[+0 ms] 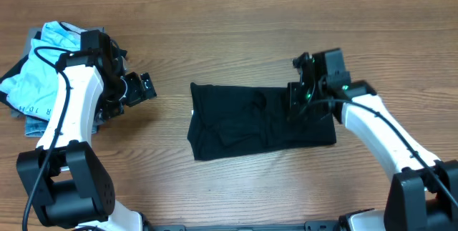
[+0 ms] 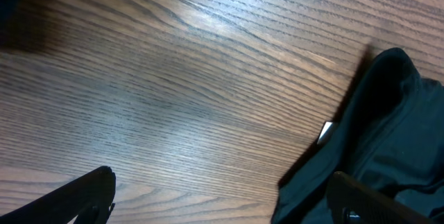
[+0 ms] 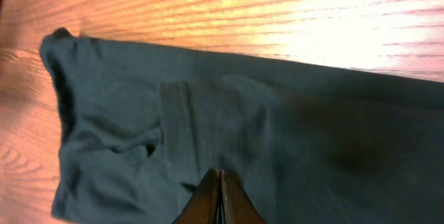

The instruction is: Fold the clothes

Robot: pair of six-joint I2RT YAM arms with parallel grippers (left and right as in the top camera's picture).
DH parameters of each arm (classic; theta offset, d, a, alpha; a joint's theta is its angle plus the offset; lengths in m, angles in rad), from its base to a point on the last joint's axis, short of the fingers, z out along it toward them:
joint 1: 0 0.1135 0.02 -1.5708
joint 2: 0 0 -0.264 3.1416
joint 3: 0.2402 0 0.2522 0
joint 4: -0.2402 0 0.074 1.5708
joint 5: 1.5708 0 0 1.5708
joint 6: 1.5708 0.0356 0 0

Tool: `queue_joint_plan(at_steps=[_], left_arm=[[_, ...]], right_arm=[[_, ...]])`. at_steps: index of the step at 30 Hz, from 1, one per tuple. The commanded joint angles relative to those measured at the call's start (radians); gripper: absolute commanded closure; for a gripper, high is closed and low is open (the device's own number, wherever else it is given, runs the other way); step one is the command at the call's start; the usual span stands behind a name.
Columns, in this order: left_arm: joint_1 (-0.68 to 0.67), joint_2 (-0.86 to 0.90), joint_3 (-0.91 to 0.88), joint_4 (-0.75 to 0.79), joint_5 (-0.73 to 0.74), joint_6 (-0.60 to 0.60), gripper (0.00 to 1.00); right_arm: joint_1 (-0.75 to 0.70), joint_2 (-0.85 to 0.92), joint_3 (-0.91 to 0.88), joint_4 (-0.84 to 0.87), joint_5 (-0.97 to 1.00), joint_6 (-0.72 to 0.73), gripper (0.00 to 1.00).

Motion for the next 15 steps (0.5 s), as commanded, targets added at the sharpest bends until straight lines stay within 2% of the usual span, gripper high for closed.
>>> queue_joint_plan(at_steps=[1, 6, 11, 15], left_arm=[[0.004, 0.006, -0.005, -0.002, -0.008, -0.014, 0.0], [0.004, 0.006, -0.005, -0.001, -0.008, -0.014, 0.0], [0.004, 0.006, -0.005, -0.001, -0.008, -0.014, 0.0], [0.004, 0.006, -0.005, -0.001, -0.008, -0.014, 0.0]], right_arm=[[0.015, -0.008, -0.113, 0.129, -0.048, 0.058, 0.96], [0.046, -0.008, -0.211, 0.34, -0.142, 0.105, 0.96], [0.066, -0.008, -0.223, 0.388, -0.034, 0.139, 0.96], [0.066, -0.008, -0.222, 0.405, -0.021, 0.139, 0.96]])
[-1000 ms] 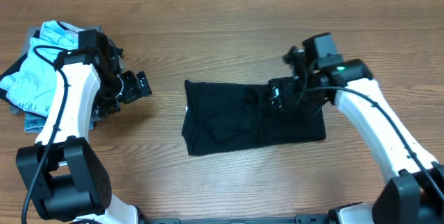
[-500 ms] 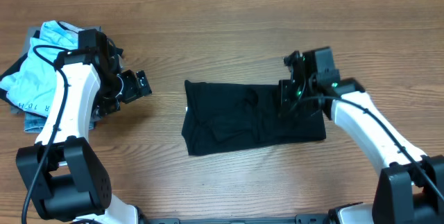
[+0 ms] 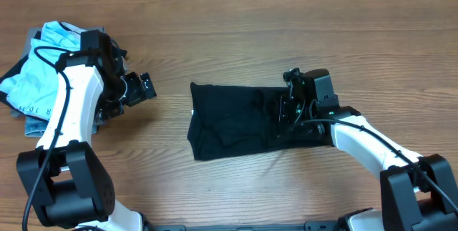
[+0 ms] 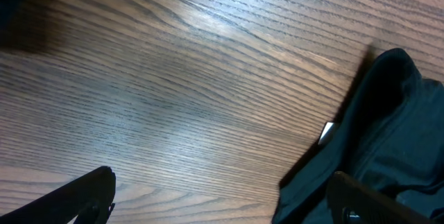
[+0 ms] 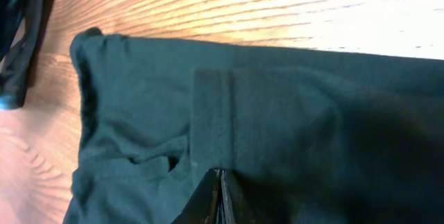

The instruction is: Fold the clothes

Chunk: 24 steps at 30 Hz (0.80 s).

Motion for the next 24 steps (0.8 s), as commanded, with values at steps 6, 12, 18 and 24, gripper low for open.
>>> queue_joint_plan(at_steps=[6, 12, 18, 24], left_arm=[[0.004, 0.006, -0.005, -0.003, -0.006, -0.013, 0.0], [0.004, 0.006, -0.005, -0.006, -0.006, -0.013, 0.0], [0.004, 0.006, -0.005, -0.003, -0.006, -0.013, 0.0], [0.004, 0.006, -0.005, -0.005, -0.006, -0.013, 0.0]], right_arm=[[-0.058, -0.024, 0.051, 0.047, -0.124, 0.011, 0.96], [-0.19, -0.044, 0.085, -0.102, -0.183, 0.012, 0.96], [-0.212, -0.042, 0.074, -0.328, -0.166, -0.064, 0.96], [-0.135, -0.038, 0.035, -0.317, -0.149, -0.064, 0.96]])
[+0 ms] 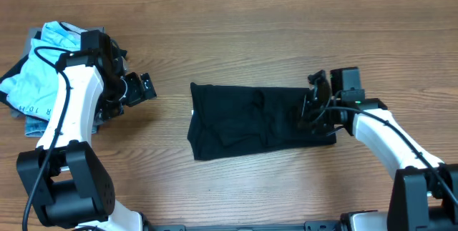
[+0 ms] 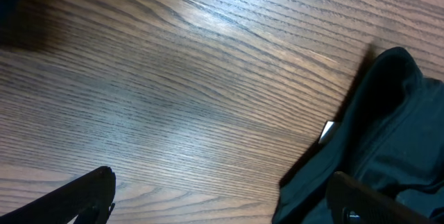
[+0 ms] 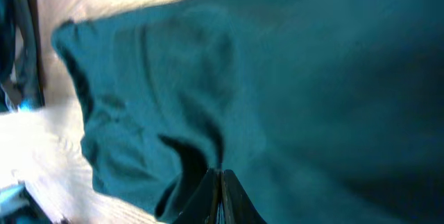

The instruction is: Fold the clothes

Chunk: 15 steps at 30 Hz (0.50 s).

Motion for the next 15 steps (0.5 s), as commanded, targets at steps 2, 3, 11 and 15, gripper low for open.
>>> queue_joint_plan(at_steps=[2, 3, 11, 15], left_arm=[[0.004, 0.006, -0.005, -0.004, -0.006, -0.013, 0.0], [0.004, 0.006, -0.005, -0.004, -0.006, -0.013, 0.0], [0.004, 0.006, -0.005, -0.014, -0.006, -0.013, 0.0], [0.004, 0.006, -0.005, -0.013, -0.006, -0.013, 0.0]], right_arm=[[0.063, -0.005, -0.05, 0.068, 0.006, -0.02, 0.96], [0.076, 0.0, -0.063, 0.084, 0.006, -0.016, 0.96], [0.156, 0.015, -0.137, 0.083, 0.016, -0.016, 0.96], [0.183, 0.015, -0.153, 0.076, 0.014, 0.003, 0.94]])
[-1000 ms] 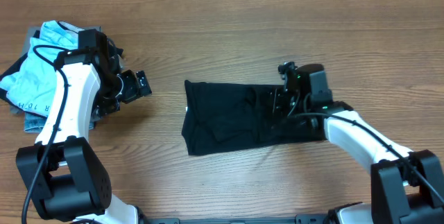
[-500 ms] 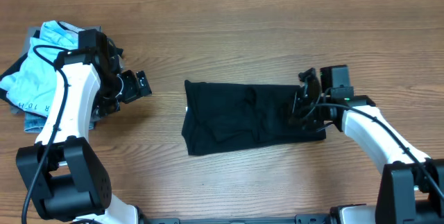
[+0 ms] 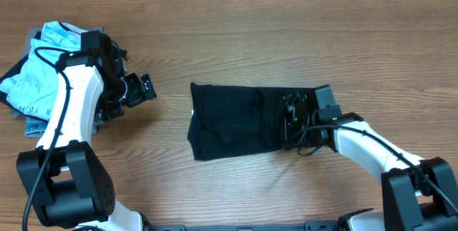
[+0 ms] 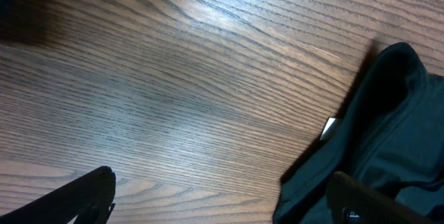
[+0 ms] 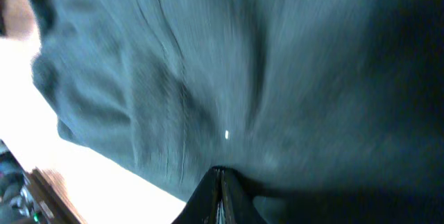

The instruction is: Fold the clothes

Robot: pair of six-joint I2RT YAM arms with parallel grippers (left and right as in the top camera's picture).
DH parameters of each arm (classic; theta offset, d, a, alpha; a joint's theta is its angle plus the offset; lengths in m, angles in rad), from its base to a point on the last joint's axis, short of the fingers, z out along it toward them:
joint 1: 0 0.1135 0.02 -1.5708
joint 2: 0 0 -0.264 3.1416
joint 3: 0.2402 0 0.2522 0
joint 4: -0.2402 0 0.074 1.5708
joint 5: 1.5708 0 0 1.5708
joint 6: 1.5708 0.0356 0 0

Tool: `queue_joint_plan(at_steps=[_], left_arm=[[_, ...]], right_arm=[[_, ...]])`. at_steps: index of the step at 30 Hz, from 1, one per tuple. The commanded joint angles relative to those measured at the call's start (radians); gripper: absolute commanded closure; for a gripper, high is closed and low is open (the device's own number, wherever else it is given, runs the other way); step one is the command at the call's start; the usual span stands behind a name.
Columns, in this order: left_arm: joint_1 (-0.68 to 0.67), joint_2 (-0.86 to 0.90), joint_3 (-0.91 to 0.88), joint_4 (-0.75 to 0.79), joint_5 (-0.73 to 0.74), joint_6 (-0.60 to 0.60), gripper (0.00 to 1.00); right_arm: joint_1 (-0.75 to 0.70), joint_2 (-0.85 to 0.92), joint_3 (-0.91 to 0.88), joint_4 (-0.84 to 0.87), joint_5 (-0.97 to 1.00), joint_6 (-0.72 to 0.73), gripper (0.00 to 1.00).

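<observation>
A black garment (image 3: 229,120) lies spread flat across the middle of the table, and fills the right wrist view (image 5: 229,64). My right gripper (image 3: 288,121) is down on its right part, shut, fingertips pressed together against the cloth (image 5: 218,173); no fold is seen pinched between them. My left gripper (image 3: 143,88) hangs open over bare wood beside the clothes pile, its fingers wide apart (image 4: 222,203). A dark cloth with a white tag (image 4: 388,127) sits at the right of the left wrist view.
A pile of clothes (image 3: 43,52), light blue on top with grey and dark pieces, lies at the far left under my left arm. Bare wood table (image 3: 236,38) stretches behind the garment.
My right gripper, still shut, has moved from the garment's right end leftwards, further onto the cloth. The left arm has not moved.
My right gripper was shut over the garment's right part, then further left near its middle, then back at the right end, and now left again. The garment stays spread flat. My left gripper has stayed open beside the pile throughout.
</observation>
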Motion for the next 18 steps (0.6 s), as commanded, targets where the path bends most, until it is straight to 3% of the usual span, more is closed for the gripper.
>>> queue_joint_plan(at_steps=[1, 5, 7, 18], left_arm=[[0.004, 0.006, -0.005, -0.002, -0.006, -0.013, 0.0], [0.004, 0.006, -0.005, -0.003, -0.006, -0.013, 0.0], [0.004, 0.006, -0.005, -0.004, -0.006, -0.013, 0.0], [0.004, 0.006, -0.005, -0.003, -0.028, -0.01, 0.0]], right_arm=[[0.021, 0.008, -0.015, 0.003, 0.006, 0.007, 0.91], [0.021, 0.007, -0.014, 0.005, 0.002, 0.01, 0.89], [0.015, 0.007, 0.002, 0.002, -0.023, 0.01, 0.96], [-0.069, -0.035, 0.328, -0.151, -0.106, 0.006, 0.96]])
